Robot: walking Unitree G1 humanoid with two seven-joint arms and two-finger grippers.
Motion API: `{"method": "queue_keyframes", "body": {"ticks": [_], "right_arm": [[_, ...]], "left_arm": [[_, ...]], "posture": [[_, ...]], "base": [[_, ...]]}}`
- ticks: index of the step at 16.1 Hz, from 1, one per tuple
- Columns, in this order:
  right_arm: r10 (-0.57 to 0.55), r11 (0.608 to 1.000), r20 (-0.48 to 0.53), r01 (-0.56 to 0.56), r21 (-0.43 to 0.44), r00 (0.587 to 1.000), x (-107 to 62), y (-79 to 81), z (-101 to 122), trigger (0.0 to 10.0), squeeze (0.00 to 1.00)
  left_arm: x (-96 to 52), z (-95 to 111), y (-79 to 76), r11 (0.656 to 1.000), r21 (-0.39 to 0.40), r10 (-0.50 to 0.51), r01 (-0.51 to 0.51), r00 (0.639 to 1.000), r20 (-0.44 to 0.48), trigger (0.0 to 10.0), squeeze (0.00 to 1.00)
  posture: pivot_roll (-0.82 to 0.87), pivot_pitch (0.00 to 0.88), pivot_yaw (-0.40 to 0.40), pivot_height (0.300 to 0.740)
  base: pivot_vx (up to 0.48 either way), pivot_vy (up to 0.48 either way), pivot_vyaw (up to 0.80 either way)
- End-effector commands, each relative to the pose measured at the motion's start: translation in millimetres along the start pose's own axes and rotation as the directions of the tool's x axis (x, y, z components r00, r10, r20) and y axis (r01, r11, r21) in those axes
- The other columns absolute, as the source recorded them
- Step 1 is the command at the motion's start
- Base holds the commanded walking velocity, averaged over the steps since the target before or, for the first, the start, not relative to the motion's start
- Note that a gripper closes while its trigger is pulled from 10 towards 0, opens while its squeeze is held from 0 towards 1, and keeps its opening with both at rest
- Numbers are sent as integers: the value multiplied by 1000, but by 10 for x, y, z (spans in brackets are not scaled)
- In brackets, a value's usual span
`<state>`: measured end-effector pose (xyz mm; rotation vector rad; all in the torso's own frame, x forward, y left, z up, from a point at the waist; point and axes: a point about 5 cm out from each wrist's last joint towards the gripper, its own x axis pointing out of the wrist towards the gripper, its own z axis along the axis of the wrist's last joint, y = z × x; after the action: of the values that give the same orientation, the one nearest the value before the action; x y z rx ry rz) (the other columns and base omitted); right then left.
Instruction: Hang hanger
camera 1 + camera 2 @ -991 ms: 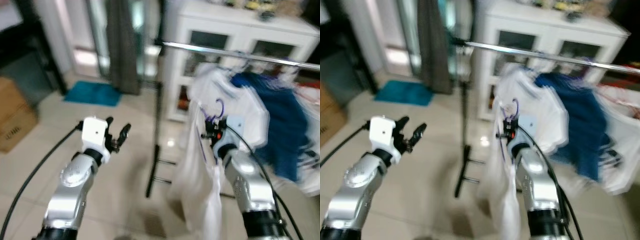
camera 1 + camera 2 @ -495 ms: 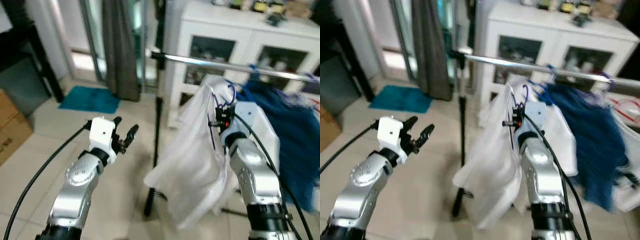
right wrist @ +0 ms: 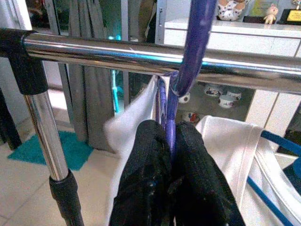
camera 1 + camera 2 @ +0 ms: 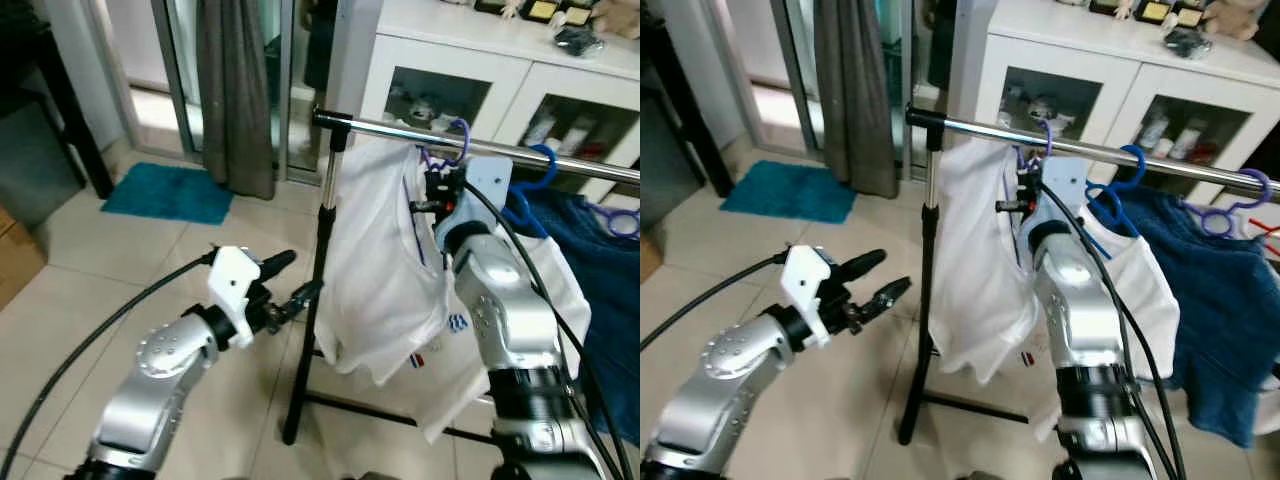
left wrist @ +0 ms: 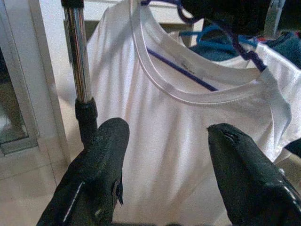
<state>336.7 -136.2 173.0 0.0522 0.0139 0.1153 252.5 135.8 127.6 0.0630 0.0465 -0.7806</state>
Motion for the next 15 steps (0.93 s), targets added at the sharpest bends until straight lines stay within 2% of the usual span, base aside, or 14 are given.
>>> {"method": "queue_keyframes", "body": {"ticks": [1,2,4,5,8,11,14,15], "right_arm": [[6,999,-23,-7,-34,1000,114,-5,60,10000,0],[7,999,-34,-9,-40,999,137,-3,56,10000,0],[11,999,-109,-16,-45,994,326,3,45,10000,0],[3,1000,-165,-8,-29,986,478,2,22,10000,0],[6,1000,-214,-6,5,977,720,89,97,10000,0],[38,999,-265,-41,-9,964,760,173,56,10000,0],[101,993,-354,-117,-24,930,726,287,-119,10000,0],[99,995,-303,-100,13,948,744,277,-66,10000,0]], "left_arm": [[38,88,-28,998,1,-58,58,998,16,10000,0],[41,97,-29,998,0,-67,67,998,18,10000,0],[36,168,-3,995,-4,-95,95,995,24,10000,0],[26,203,33,995,7,-96,96,995,26,10000,0],[-13,194,33,994,15,-111,111,994,-3,10000,0],[-49,165,21,995,9,-100,100,995,-21,10000,0],[-37,142,45,996,6,-86,86,995,-42,10000,0],[-26,149,67,998,14,-64,65,997,-39,10000,0]], "posture": [[40,0,-78,740],[40,0,-78,740],[40,0,-69,740],[44,0,-64,740],[58,0,-62,740],[71,0,-77,740],[62,0,-74,740],[64,0,-78,740]], "base": [[0,0,0],[0,0,0],[0,0,0],[0,0,0],[0,0,0],[0,0,0],[0,0,0],[0,0,0]]}}
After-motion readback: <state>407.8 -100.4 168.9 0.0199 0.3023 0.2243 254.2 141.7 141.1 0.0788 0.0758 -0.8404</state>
